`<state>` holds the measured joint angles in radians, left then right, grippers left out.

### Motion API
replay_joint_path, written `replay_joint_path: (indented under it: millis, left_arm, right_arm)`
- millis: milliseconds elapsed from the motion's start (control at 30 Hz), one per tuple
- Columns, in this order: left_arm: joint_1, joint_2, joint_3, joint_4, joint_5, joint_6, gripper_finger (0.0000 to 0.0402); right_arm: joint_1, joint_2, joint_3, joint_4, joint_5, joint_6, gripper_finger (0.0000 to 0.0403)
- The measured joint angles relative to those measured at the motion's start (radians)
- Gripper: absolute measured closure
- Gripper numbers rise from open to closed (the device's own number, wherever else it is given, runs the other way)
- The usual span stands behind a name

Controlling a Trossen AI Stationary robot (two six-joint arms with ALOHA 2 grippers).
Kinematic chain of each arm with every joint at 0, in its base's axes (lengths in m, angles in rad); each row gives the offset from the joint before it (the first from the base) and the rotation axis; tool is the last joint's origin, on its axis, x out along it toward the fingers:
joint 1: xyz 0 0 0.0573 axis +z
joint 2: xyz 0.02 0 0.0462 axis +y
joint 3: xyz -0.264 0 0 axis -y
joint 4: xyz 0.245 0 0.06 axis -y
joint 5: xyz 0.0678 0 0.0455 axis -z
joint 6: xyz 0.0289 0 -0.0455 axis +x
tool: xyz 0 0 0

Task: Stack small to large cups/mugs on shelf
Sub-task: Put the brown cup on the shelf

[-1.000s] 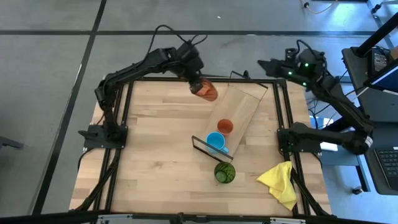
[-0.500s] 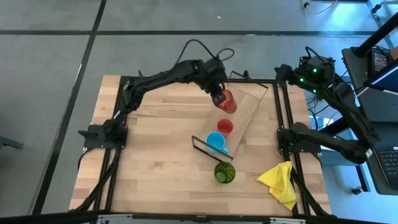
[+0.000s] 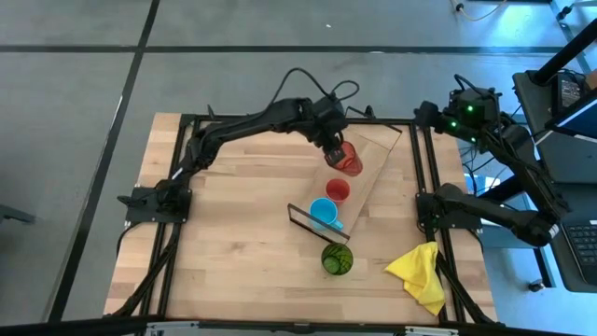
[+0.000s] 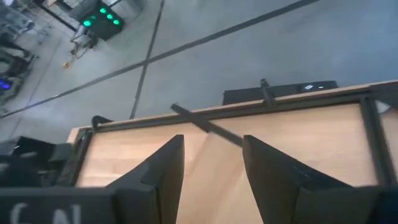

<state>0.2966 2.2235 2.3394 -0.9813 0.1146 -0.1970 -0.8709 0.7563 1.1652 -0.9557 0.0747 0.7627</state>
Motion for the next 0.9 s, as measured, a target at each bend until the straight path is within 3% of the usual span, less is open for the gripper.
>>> replay_joint_path:
  millis: [300,433,600,900]
  left_arm:
    - [-0.005,0.061,-0.003,-0.011,0.001,-0.003,0.0394]
    - [-0.005,0.061,-0.002,-0.011,0.001,0.005,0.0394]
    - [0.0,0.061,-0.017,-0.002,0.004,-0.001,0.0394]
    - [0.006,0.061,-0.078,0.008,0.012,-0.003,0.0394]
  right_arm:
    - [0.085,0.002,0.0,0.149,-0.162,-0.007,0.0238]
    - [0.132,0.022,0.0,0.132,-0.223,0.033,0.0238]
    - [0.203,0.064,-0.027,0.07,-0.226,0.071,0.0238]
    - [0.329,0.112,-0.135,0.128,-0.226,0.165,0.0238]
